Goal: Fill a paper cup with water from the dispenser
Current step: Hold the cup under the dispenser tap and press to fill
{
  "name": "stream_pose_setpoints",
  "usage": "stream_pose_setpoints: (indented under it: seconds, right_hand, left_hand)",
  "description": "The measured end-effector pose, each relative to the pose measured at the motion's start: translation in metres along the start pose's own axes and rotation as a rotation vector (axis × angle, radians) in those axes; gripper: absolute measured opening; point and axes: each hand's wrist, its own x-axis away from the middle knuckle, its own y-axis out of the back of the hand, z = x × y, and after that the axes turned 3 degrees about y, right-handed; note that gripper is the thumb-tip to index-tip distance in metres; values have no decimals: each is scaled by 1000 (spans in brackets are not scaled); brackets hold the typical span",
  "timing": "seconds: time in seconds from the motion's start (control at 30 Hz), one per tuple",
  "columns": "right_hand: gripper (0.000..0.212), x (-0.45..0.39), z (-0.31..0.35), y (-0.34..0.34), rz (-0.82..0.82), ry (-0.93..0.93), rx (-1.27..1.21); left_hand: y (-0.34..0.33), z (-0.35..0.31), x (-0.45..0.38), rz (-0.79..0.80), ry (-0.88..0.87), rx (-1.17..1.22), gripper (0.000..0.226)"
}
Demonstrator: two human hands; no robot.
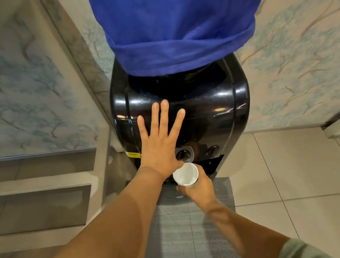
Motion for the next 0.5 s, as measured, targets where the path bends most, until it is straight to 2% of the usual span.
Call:
stream_pose_setpoints:
  seconds: [0.3,0.5]
  right_hand:
    - [78,30,16,29,10,24,67]
    - [78,65,38,45,-33,64,14]
  left_hand:
    - [30,-3,6,189,15,3,139]
    - [61,-1,5,358,-3,62,114]
